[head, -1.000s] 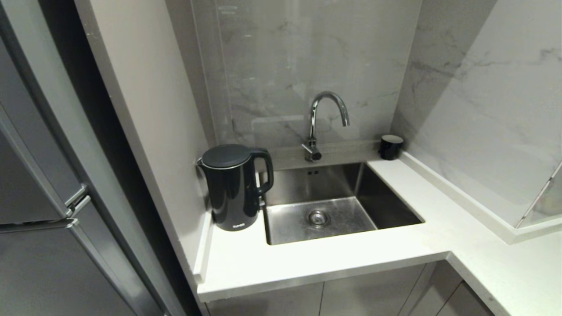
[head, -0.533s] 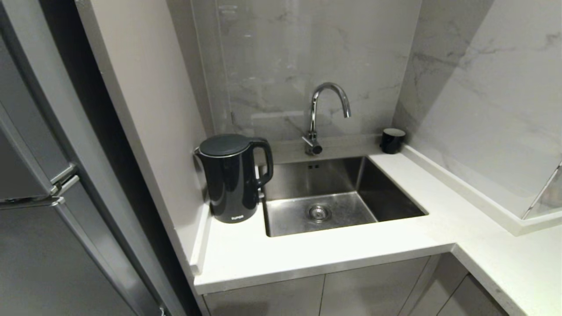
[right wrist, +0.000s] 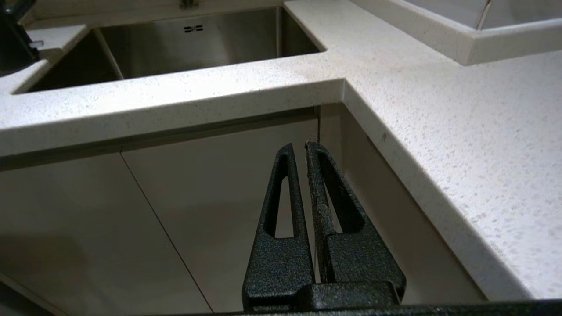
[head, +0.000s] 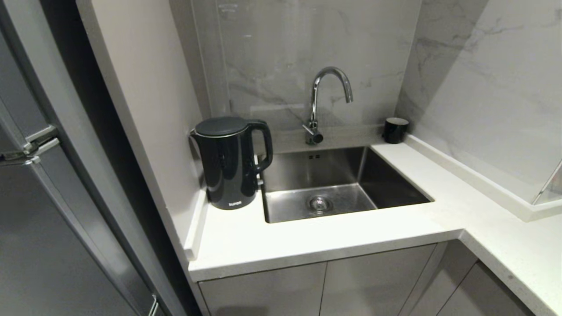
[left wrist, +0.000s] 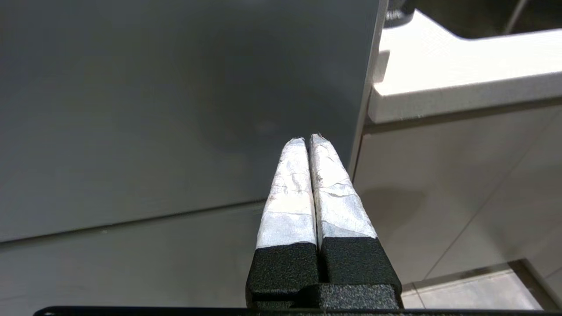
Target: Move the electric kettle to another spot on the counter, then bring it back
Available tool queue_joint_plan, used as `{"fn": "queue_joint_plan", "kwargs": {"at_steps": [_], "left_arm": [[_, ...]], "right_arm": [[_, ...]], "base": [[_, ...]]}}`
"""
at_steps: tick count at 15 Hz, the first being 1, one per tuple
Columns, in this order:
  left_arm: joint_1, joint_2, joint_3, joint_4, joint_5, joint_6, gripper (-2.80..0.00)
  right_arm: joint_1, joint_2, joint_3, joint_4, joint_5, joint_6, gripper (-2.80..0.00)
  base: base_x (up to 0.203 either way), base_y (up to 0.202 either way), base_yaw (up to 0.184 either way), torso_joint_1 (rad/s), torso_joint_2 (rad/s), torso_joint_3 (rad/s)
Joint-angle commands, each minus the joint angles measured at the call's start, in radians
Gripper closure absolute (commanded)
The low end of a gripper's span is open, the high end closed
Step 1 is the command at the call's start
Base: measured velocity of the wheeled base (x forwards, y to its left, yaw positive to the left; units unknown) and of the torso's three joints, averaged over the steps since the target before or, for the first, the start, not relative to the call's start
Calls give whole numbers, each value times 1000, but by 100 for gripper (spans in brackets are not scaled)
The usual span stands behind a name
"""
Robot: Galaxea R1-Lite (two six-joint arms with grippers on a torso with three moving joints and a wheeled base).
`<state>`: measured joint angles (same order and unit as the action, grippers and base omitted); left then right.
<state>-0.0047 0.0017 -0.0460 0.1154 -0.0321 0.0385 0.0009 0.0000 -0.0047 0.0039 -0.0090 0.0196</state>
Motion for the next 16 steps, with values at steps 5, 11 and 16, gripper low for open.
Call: {"fn": "queue_joint_plan", "kwargs": {"at_steps": [5,11,16], "left_arm": [[0,1,0,1,0,0,0],[0,1,0,1,0,0,0],[0,1,0,1,0,1,0]], "right_arm": [[1,1,0,1,0,0,0],[1,2,0,0,0,-1,0],[1,0,2,-7,1,-12,0]], "base": [[0,0,0,-157,537,376],[0,0,0,-108,497,388],[0,0,0,-40,346,295]]}}
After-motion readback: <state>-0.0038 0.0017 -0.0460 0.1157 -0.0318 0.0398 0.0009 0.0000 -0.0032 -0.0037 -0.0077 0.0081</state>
